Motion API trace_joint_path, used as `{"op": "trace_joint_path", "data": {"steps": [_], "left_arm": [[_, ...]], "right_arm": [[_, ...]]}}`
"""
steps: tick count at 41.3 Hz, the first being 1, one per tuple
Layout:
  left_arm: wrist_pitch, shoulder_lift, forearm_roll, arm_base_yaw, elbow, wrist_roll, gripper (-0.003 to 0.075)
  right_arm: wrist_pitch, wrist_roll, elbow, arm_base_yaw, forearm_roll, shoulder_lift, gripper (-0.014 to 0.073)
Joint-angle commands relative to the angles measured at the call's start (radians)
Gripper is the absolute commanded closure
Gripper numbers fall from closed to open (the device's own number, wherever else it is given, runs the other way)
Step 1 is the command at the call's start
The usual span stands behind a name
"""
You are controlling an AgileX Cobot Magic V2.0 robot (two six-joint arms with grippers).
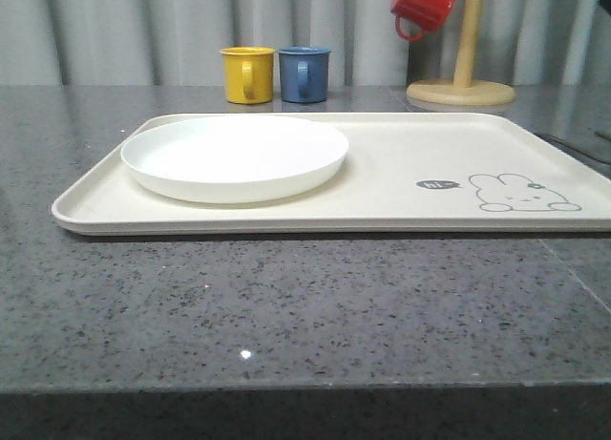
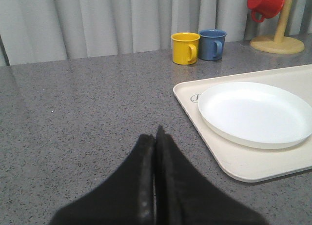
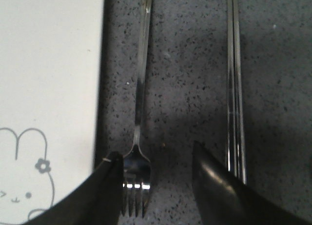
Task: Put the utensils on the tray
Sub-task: 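Withdraw the left gripper from the plate and hold still, then lower the right gripper onto the fork and grasp it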
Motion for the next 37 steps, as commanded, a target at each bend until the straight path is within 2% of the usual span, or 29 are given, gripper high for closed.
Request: {"op": "trace_joint_path", "data": {"steps": [1,30,32,37], "left_arm": [[-0.082,0.013,-0.001,0.003,-0.028,-0.012,0.0739],[-0.081,0.013,-0.001,0.003,-0.028,-0.012,0.0739],[-0.081,0.013,-0.001,0.003,-0.028,-0.012,0.0739],[-0.081,0.013,-0.001,0.003,-0.028,-0.012,0.0739]], "right_arm": [[-0.027,-0.009,-0.066,0.008,0.007,0.018,0.0236],[-0.05,-0.009,-0.141,0.025,0.008,0.198,0.0239],[-0.05,-0.009,-0.141,0.025,0.008,0.199,0.0256],[-0.044,-0.009,-0.141,0.025,0.008,0.199,0.0368]]}}
